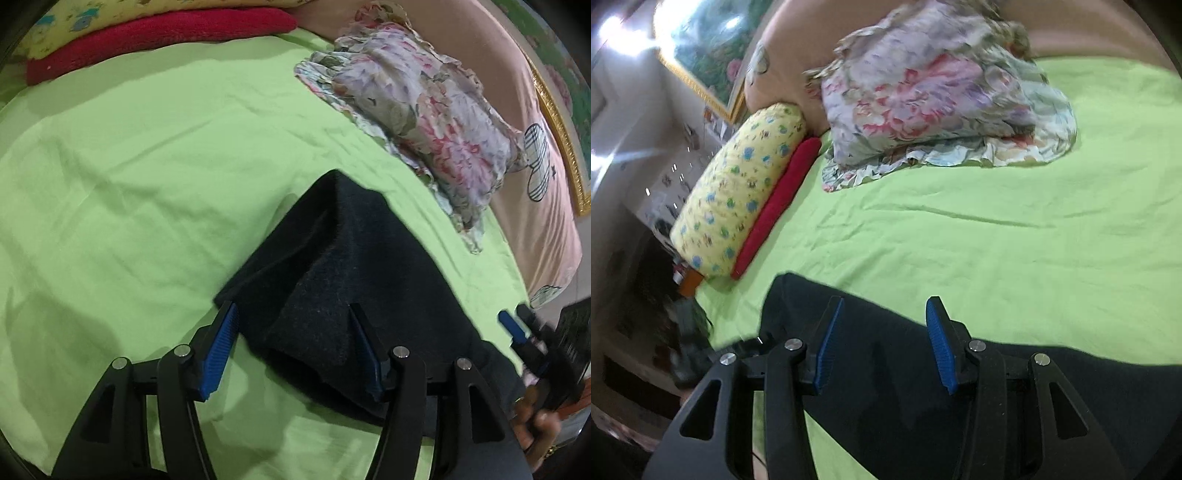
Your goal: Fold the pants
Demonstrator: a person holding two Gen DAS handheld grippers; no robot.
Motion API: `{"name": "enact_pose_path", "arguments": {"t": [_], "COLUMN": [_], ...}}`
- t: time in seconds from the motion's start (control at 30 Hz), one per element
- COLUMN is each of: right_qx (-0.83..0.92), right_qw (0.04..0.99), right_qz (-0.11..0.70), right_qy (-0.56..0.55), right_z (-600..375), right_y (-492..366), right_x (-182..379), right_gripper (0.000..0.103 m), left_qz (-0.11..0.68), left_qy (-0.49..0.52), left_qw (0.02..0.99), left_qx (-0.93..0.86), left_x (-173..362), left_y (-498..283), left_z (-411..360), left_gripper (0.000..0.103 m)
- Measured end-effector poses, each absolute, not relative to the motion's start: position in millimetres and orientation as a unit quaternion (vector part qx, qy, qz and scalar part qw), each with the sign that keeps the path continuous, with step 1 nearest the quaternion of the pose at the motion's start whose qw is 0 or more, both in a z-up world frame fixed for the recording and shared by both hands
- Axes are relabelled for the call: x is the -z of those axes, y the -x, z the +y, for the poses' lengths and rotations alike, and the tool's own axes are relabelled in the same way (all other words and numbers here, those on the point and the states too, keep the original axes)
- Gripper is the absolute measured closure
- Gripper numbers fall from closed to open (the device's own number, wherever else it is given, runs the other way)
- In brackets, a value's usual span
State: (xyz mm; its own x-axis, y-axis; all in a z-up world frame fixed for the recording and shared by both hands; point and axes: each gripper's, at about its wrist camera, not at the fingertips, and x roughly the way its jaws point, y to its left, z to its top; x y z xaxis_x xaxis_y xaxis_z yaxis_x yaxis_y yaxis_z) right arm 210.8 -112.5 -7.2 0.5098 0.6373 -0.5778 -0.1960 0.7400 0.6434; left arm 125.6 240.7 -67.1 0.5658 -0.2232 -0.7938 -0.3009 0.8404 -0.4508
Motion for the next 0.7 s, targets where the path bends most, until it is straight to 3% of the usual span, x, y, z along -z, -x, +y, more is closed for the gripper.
{"name": "enact_pose_path", "arguments": {"t": [0.23,0.47,0.6,0.7], "right_qx": [-0.272,-0.301,-0.293,-0.297], "right_qw": [0.798,0.752,0.764,0.769], "right_qz": [0.485,0.575,0.568,0.56], "right_qy": [-0.232,-0.119,-0.086,-0.081], "right_z": [-96.8,-52.0,-42.2,-38.2], "right_y": [-254.7,-253.2,-244.5,-241.1], "right_x": [28.6,65.1,58.4,53.6], "right_gripper": [0.056,0.055,0.055,0.073], "left_qz": [0.462,0.446,0.429,0.421], "left_qy": [0.276,0.285,0.292,0.322], "left_qw": [0.843,0.849,0.855,0.847], "left_qx": [-0.022,-0.002,0.008,0.039], "left_x": [70.5,70.1,71.0,74.5], "left_y": [-128.2,-129.4,-125.1,-123.6], "left_z": [242.0,243.0,241.5,246.0], "left_gripper": [0.044,0.045,0.051,0.066]}}
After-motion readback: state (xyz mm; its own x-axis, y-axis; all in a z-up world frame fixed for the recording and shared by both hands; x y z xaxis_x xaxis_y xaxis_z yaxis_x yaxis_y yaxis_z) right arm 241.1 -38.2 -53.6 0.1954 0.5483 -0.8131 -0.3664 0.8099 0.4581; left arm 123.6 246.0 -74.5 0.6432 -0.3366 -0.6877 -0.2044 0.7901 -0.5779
